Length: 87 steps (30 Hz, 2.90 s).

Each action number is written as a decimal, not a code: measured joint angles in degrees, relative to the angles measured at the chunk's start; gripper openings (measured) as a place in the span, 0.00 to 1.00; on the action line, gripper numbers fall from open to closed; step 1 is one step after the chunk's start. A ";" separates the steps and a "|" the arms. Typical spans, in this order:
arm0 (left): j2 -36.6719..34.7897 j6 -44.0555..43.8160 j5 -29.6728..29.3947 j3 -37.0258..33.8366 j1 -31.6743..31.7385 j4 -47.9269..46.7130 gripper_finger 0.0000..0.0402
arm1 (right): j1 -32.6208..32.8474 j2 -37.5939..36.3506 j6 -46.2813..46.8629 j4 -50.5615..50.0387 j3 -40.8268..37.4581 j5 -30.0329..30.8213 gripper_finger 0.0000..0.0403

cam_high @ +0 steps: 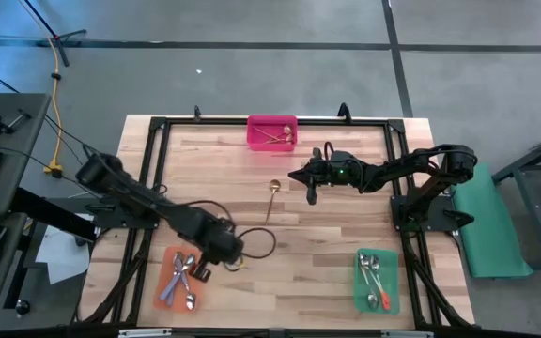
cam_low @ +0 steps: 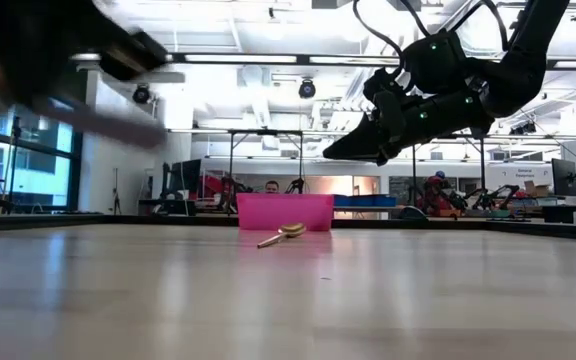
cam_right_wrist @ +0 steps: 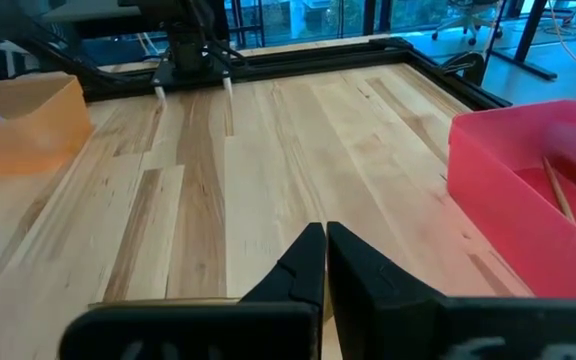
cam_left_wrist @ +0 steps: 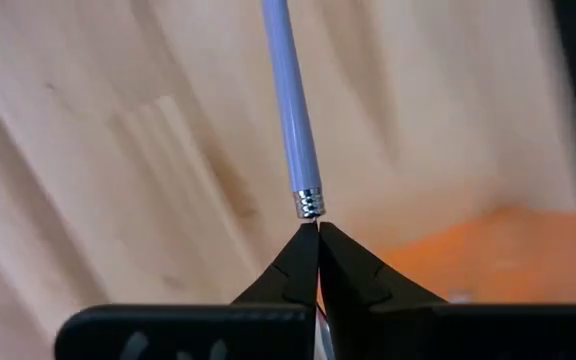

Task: Sort silverware by color (type)
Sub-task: Put the purple spoon into the orange bin, then put the gold spoon into the red bin

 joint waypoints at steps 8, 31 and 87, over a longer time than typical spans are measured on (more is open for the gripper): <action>-9.65 -31.19 2.11 -3.63 -10.31 0.03 0.00 | 0.01 0.00 0.31 -0.67 0.00 0.00 0.00; -19.88 -101.63 -33.56 -24.46 -43.82 12.80 0.00 | 0.85 0.00 -1.16 -1.34 0.00 0.04 0.00; -22.27 -17.18 -15.94 -47.73 -3.17 74.48 0.01 | 4.60 0.00 12.56 -3.06 0.28 10.58 0.22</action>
